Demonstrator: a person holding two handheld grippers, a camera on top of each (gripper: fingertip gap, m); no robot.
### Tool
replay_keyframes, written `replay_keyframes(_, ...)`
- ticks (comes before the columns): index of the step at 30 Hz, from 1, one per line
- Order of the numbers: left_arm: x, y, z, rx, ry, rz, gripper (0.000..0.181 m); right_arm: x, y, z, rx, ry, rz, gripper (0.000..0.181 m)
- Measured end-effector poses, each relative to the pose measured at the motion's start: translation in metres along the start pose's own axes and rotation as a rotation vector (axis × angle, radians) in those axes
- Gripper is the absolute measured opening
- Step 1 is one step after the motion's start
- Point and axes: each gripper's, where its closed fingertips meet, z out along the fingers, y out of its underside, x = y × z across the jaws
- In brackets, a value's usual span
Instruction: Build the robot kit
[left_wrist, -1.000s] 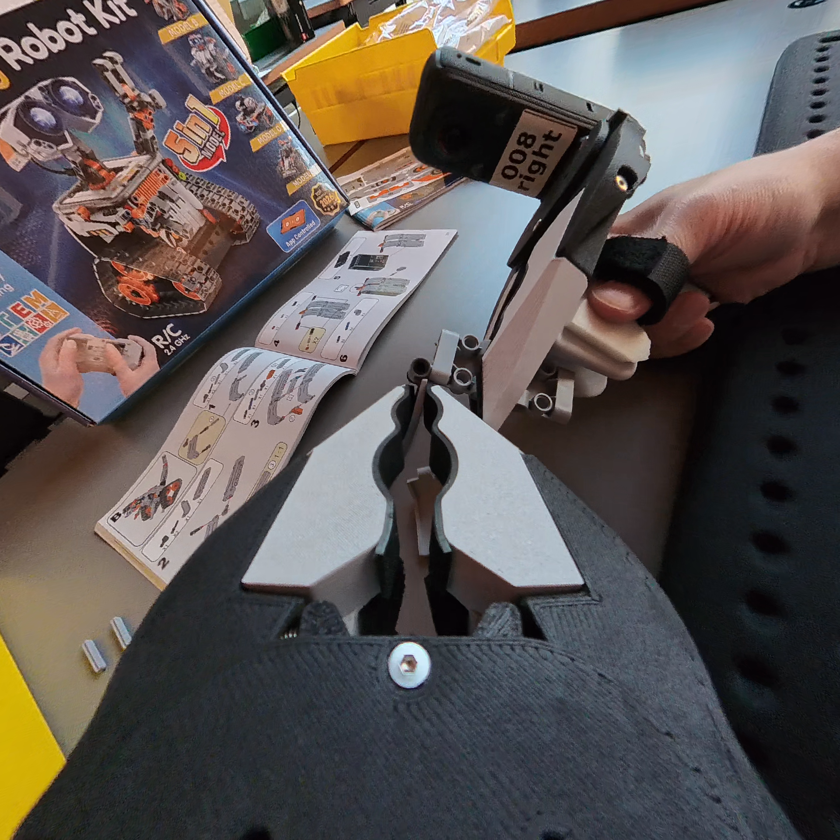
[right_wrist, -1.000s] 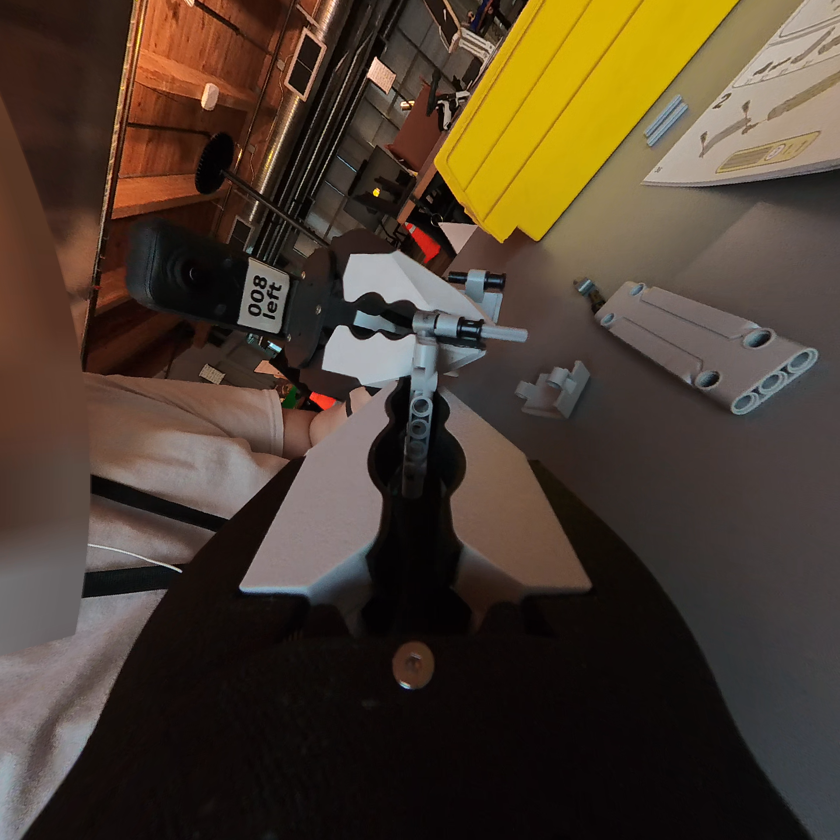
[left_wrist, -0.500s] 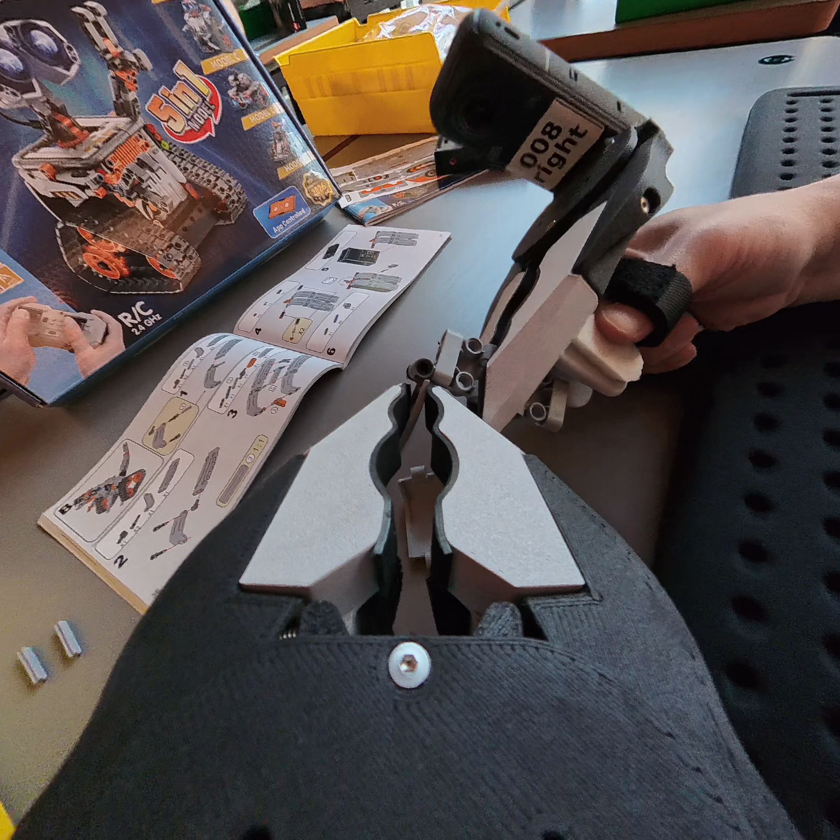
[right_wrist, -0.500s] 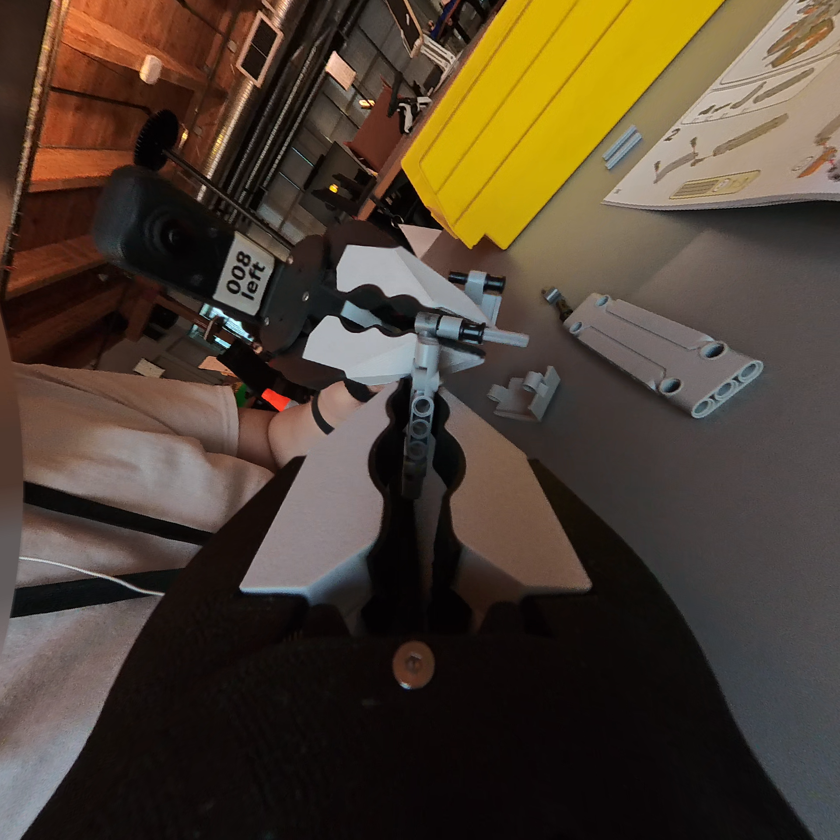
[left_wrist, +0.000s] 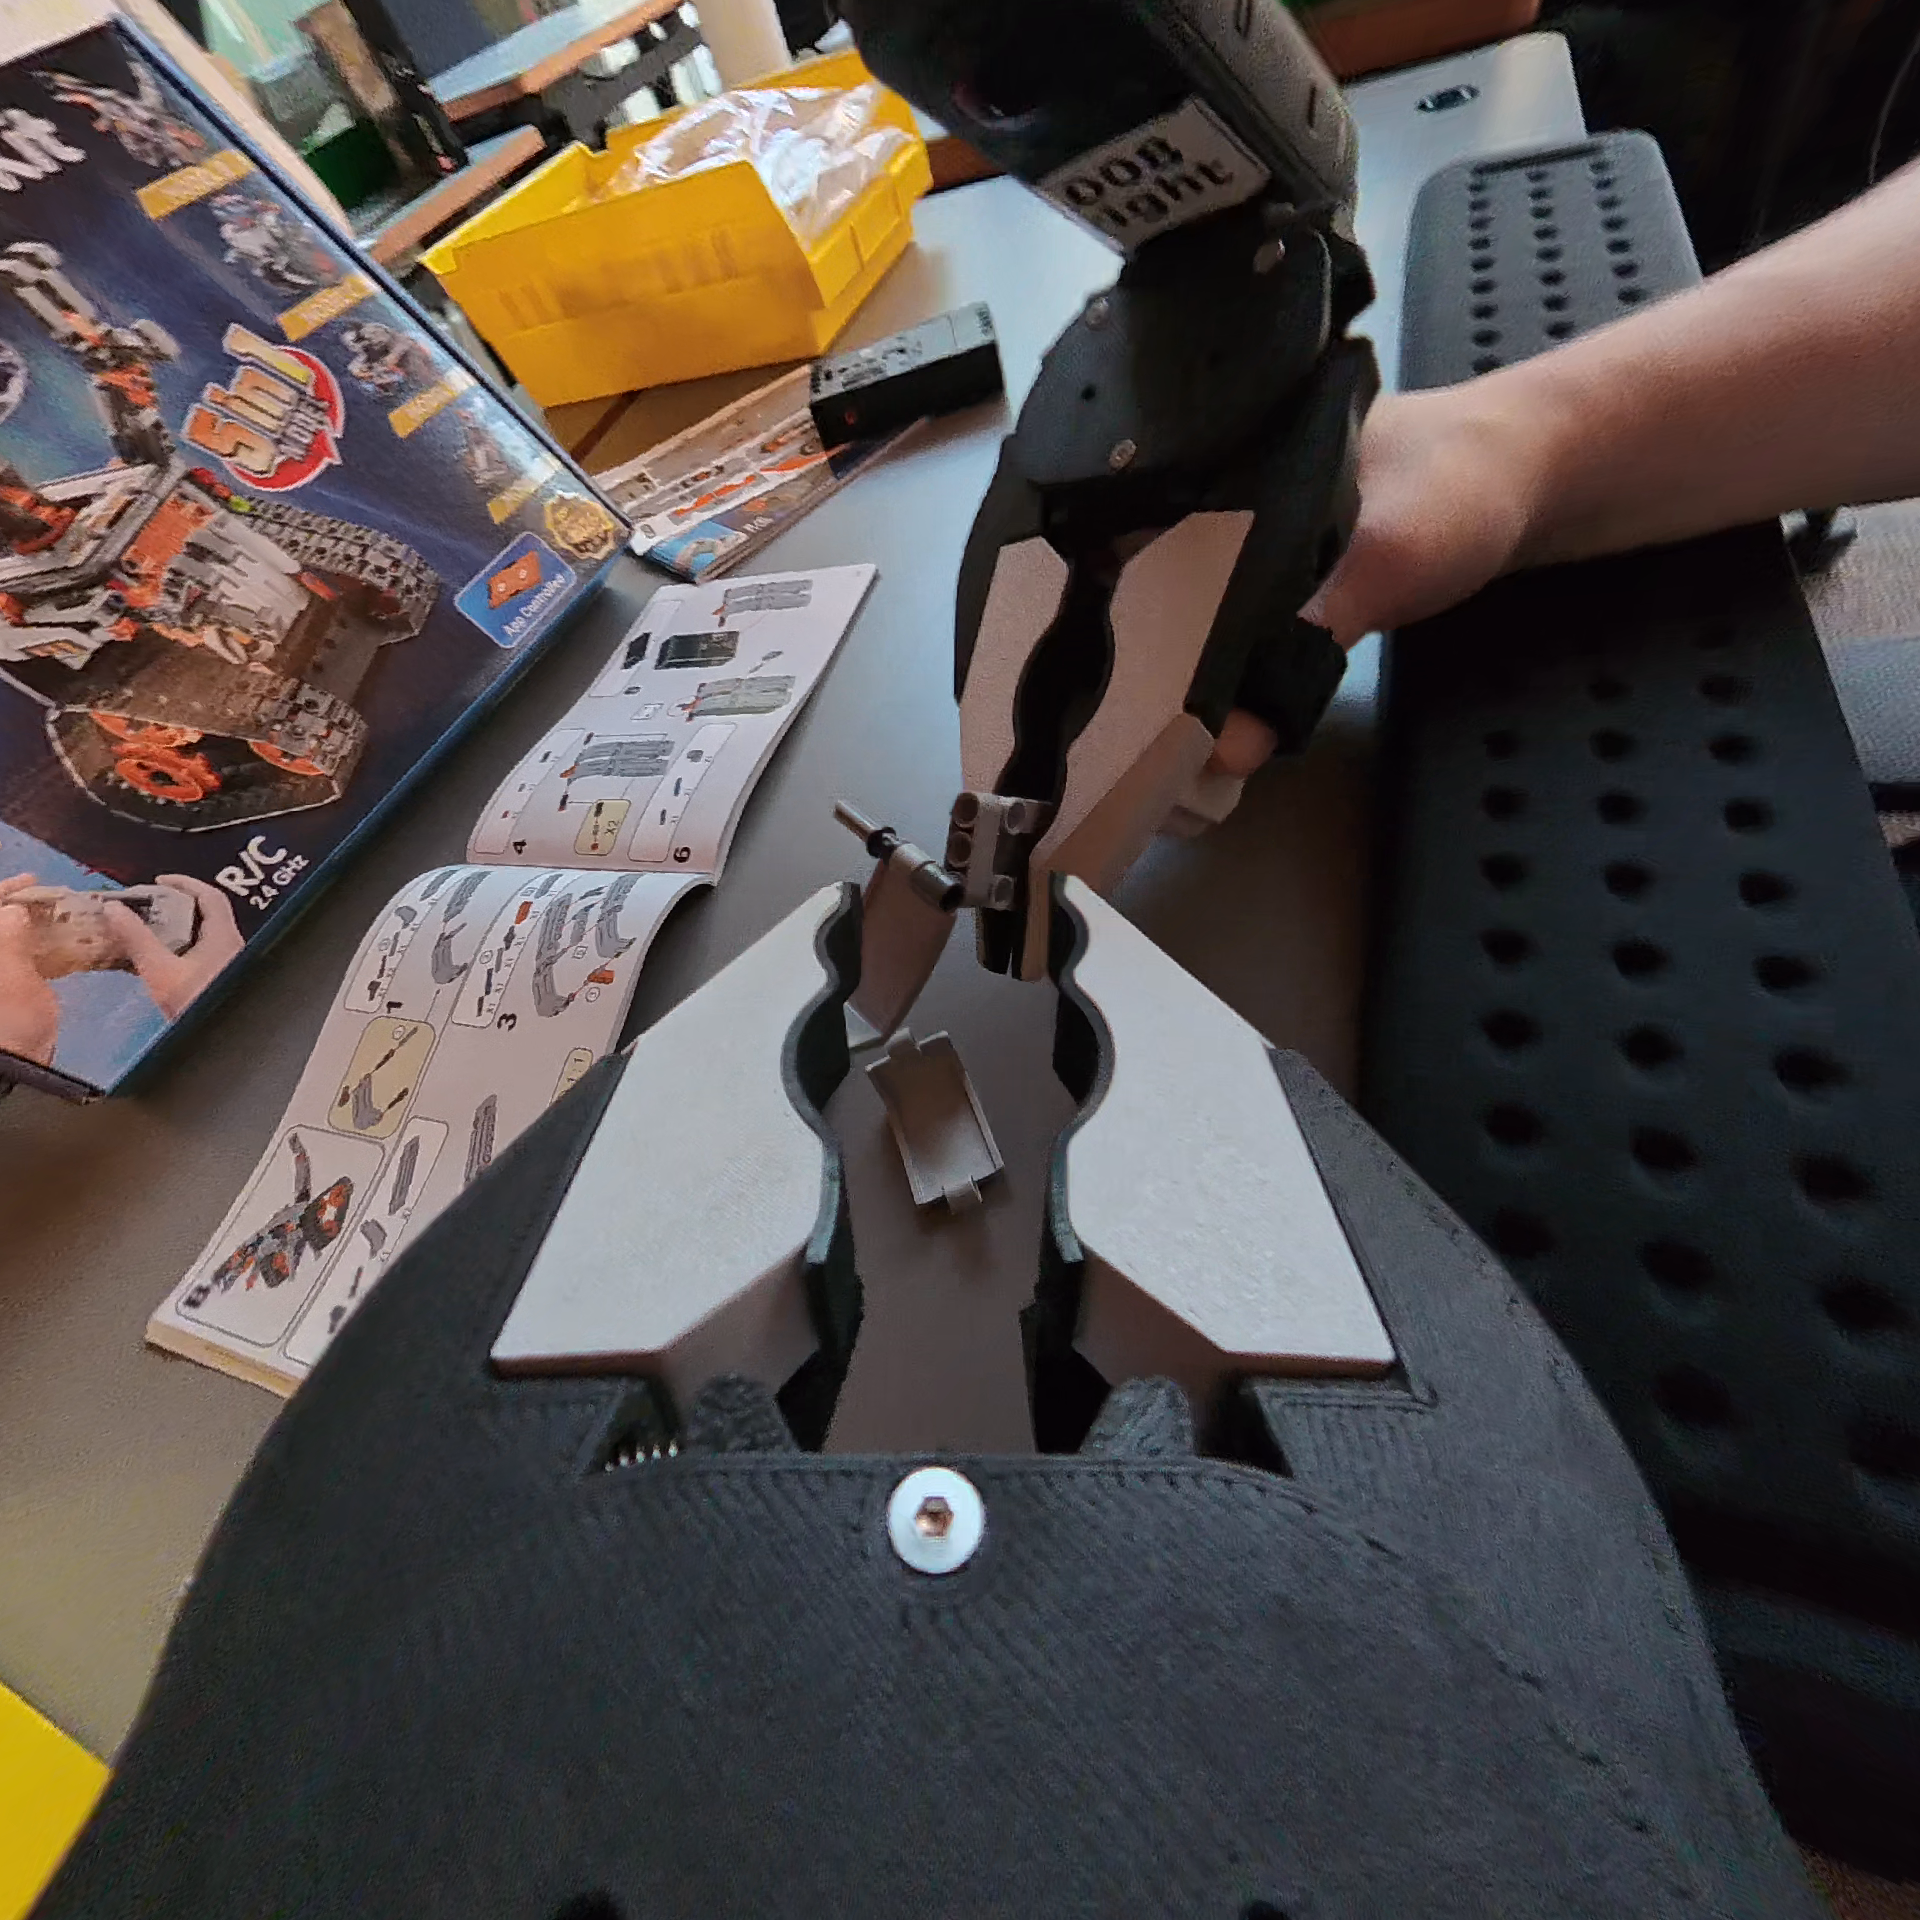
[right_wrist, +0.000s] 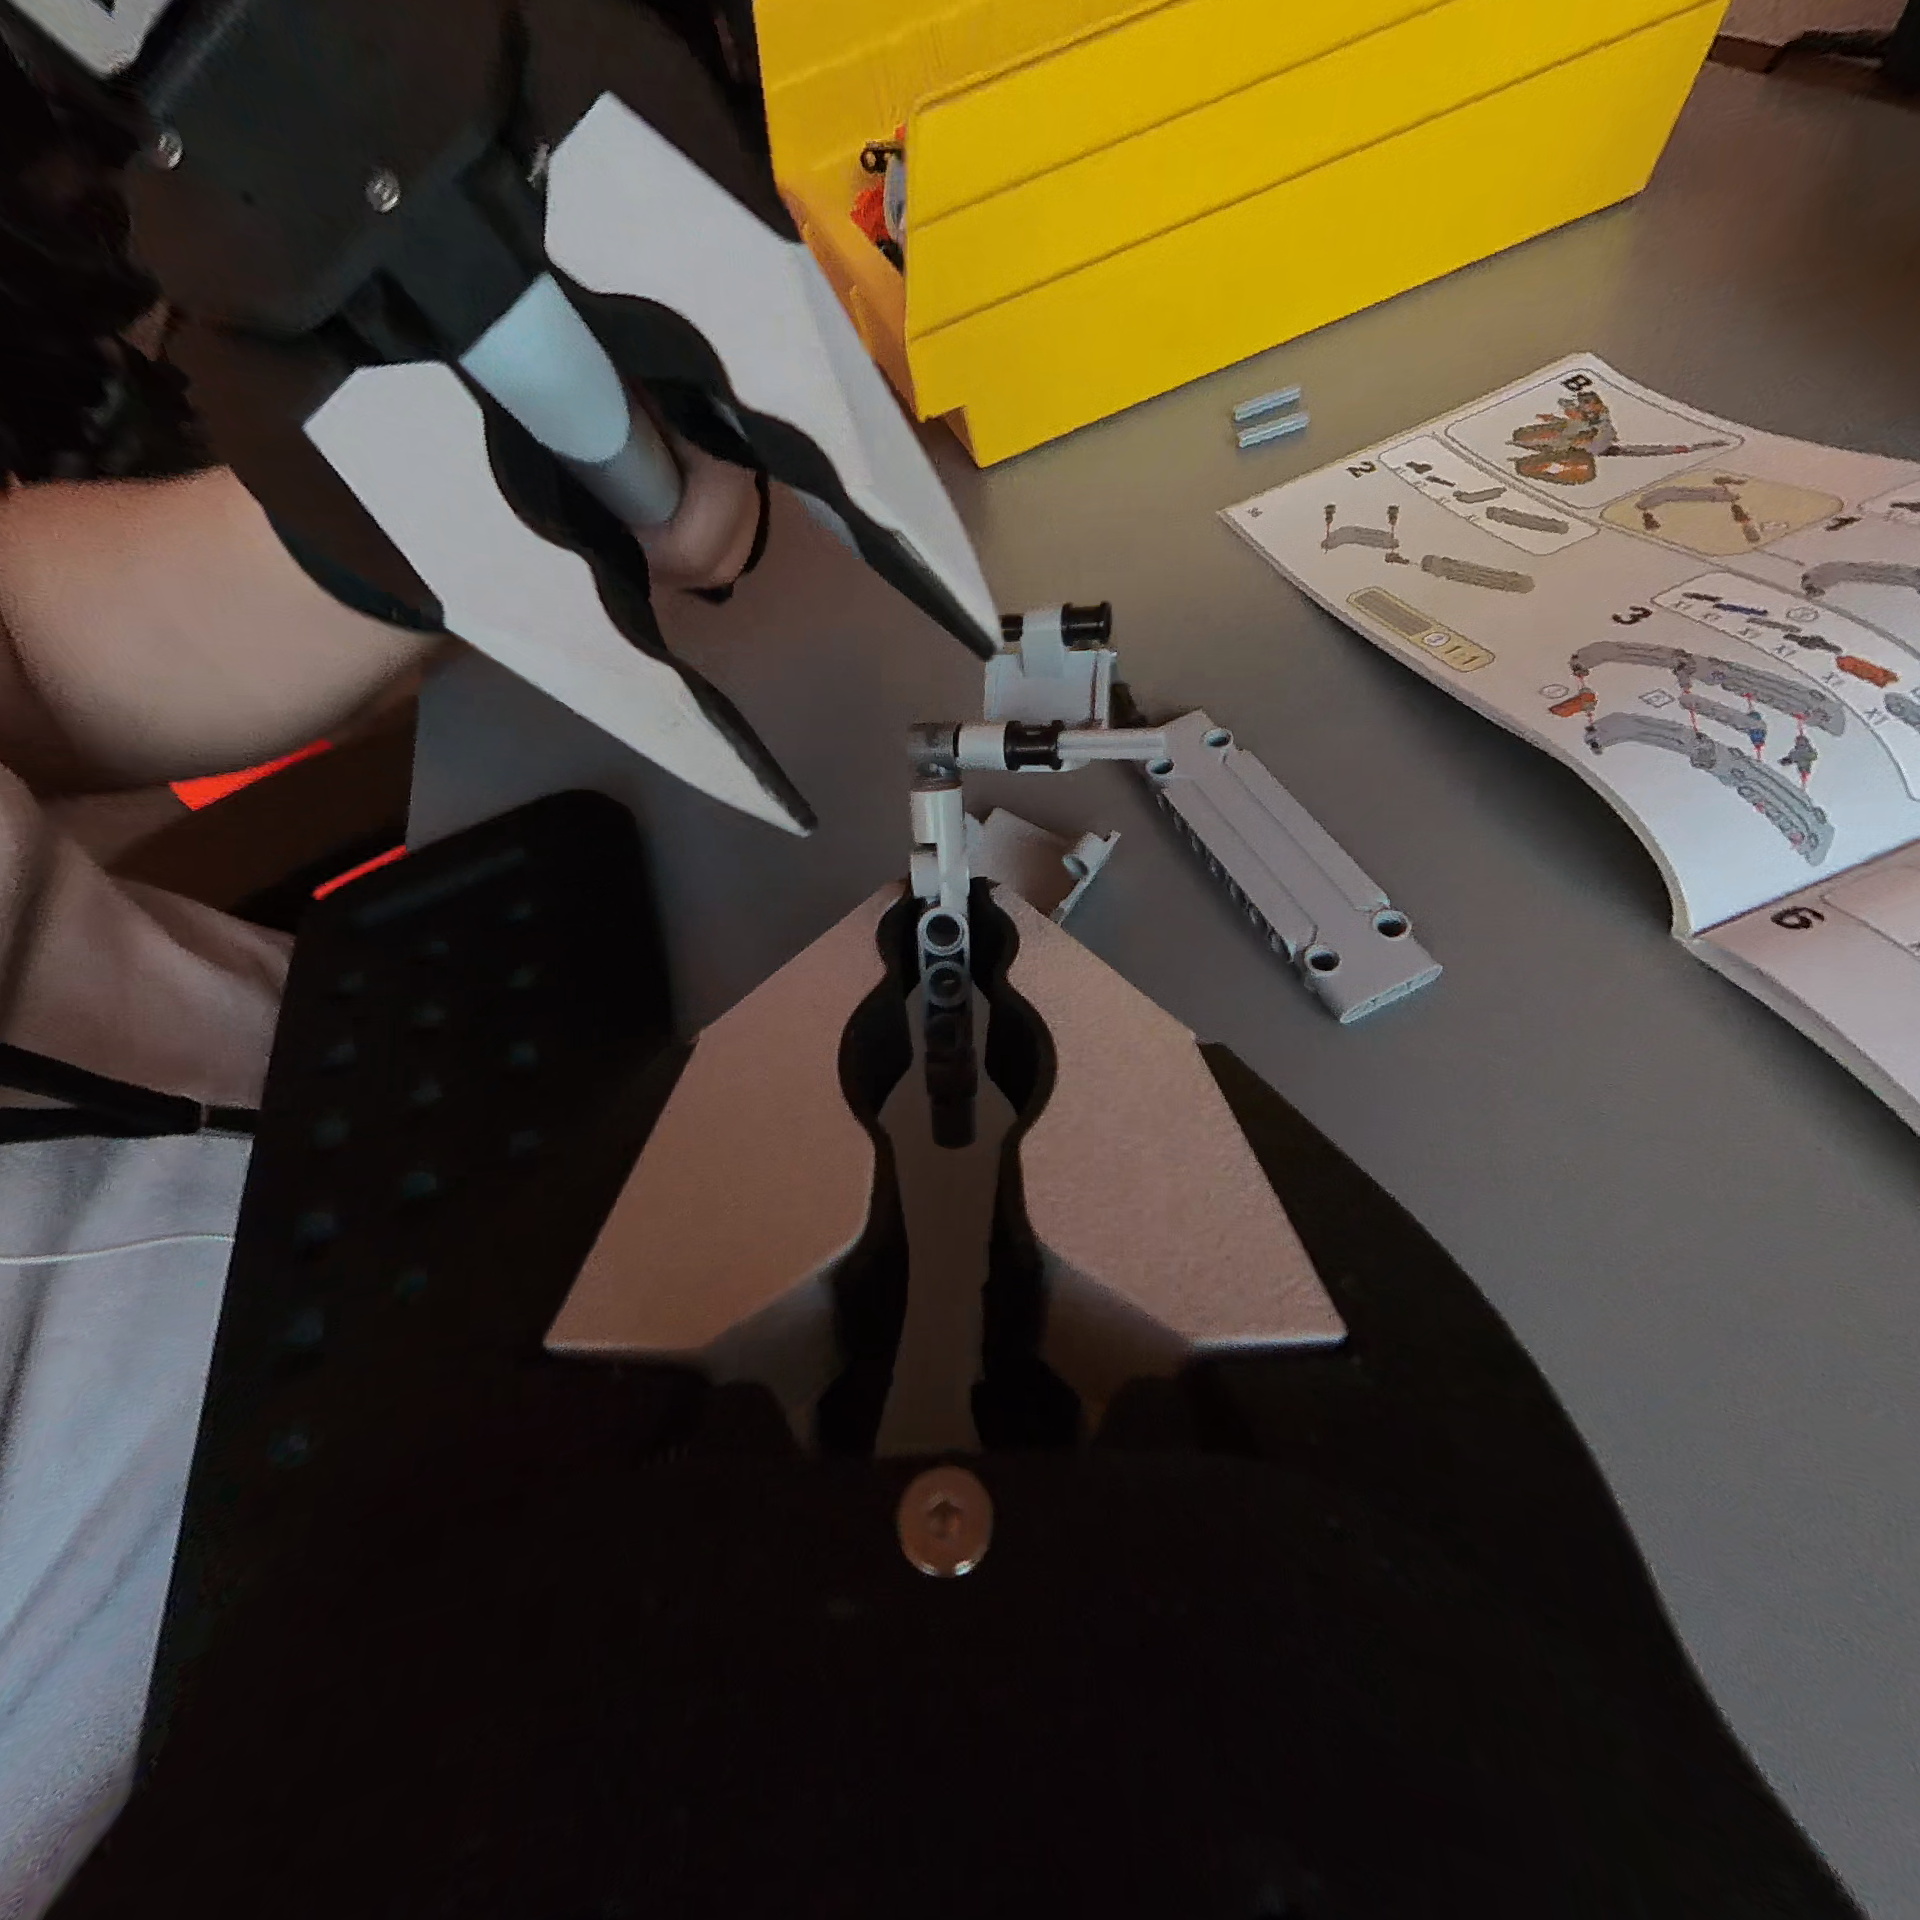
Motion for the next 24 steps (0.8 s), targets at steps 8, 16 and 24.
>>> replay_keyframes(8,0.017,0.012,0.0,-0.161,0.223,0.25,0.062,-0.02,0.015,0.005,-0.101,-0.024,-0.307,0.006)
replay_keyframes(16,0.029,0.033,0.004,-0.296,0.375,0.389,0.046,-0.028,0.023,0.007,-0.136,-0.055,-0.389,0.006)
replay_keyframes(24,0.039,0.036,0.008,-0.293,0.394,0.45,0.042,-0.035,0.037,0.011,-0.206,-0.123,-0.364,0.007)
